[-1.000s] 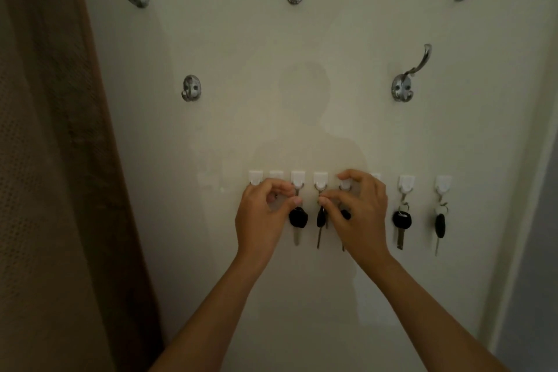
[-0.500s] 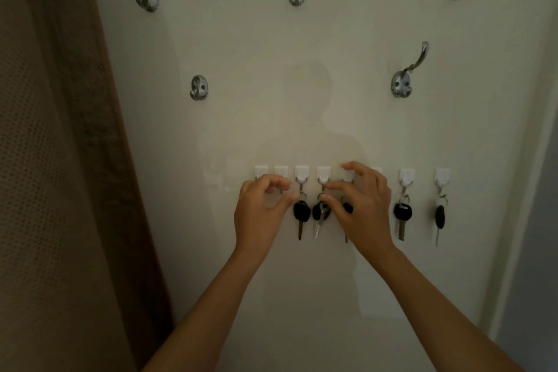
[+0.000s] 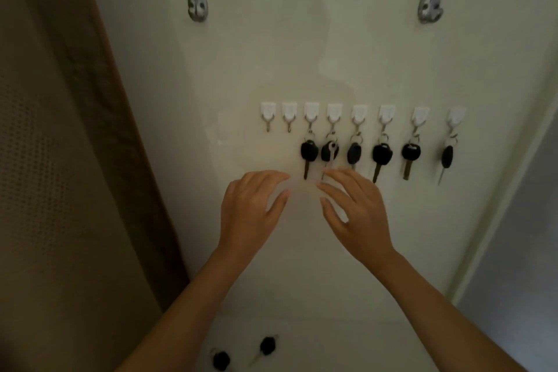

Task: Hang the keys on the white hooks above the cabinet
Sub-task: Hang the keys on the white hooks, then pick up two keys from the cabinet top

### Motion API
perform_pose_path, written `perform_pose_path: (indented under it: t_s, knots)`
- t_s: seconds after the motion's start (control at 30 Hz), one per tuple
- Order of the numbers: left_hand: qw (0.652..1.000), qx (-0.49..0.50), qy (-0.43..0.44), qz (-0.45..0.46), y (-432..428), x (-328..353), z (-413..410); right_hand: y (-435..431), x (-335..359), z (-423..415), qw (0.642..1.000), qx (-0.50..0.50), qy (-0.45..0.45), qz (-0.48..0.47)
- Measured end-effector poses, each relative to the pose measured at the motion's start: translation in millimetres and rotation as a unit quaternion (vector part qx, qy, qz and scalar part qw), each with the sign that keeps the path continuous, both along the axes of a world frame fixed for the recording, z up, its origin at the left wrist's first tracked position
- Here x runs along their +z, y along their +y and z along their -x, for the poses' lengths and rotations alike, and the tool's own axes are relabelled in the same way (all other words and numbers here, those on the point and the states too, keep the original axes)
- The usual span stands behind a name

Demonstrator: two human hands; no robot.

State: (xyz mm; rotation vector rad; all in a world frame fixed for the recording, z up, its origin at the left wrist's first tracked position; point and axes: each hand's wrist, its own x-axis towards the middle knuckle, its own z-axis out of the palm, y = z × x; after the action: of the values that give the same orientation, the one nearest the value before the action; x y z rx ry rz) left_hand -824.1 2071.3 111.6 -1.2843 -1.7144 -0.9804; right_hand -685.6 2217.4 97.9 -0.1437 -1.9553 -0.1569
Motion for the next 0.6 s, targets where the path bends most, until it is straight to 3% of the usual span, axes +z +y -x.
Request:
perform_pose_path:
  t_s: [0.2, 0.6]
  knots:
    - [0.995, 0.039, 0.034, 0.082, -27.3, -78.4, 14.4, -22.6, -63.8, -0.7, 0.996, -0.001, -0.083, 0.033]
    - [0.942, 0.076, -0.148, 0.292, -75.3, -240.4, 19.3, -58.6, -212.2, 0.0, 0.957, 0.001, -0.271, 0.106]
